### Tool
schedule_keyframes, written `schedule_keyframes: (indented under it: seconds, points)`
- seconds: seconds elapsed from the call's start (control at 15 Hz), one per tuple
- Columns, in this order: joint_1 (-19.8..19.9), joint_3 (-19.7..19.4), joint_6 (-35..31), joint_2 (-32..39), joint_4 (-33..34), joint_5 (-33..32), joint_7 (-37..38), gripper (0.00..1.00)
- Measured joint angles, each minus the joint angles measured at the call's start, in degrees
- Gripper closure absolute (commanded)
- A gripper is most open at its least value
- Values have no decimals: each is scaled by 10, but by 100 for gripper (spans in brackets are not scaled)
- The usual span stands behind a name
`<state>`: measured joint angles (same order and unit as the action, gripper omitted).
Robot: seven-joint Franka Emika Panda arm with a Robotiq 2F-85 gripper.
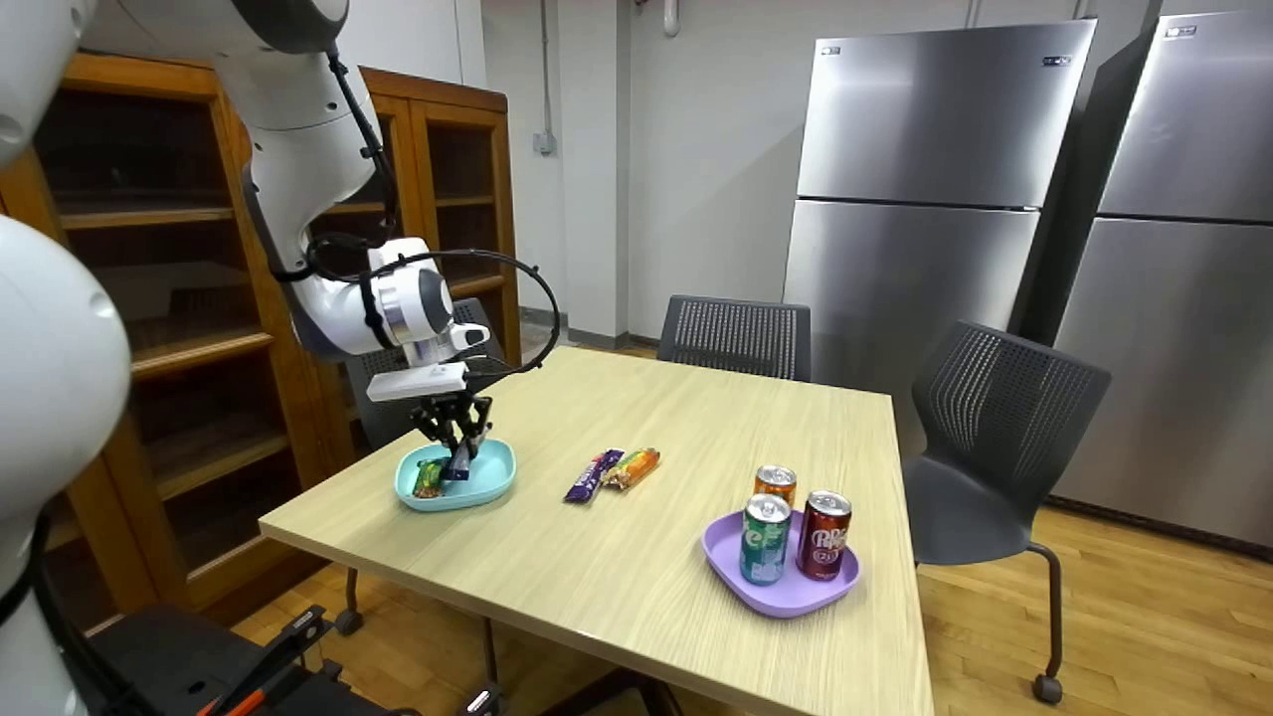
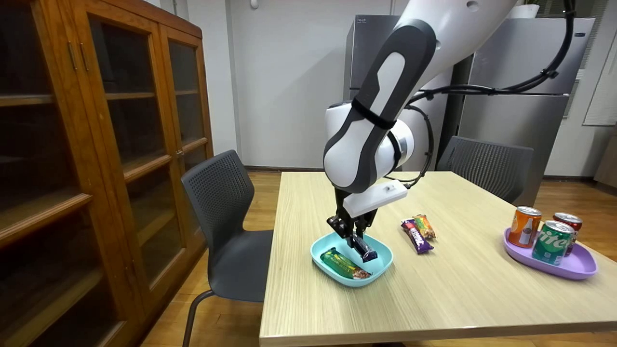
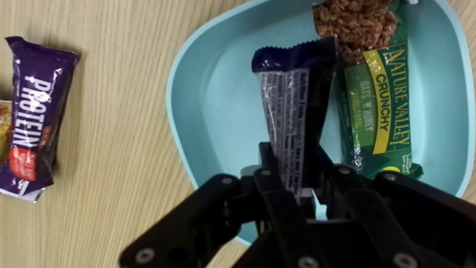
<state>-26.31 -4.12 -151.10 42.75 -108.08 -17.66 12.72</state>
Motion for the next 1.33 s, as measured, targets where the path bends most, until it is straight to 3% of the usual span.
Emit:
schedule_keyframes:
  seconds: [0.87,0.93,1.07,1.33]
  points:
    - [0,9,33,14,7,0,-38,93]
    - [0,9,33,14,8,0,-39,49]
    - [0,10,35,14,8,0,-42,41]
    - [0,11,36,14,9,-4,-46,11]
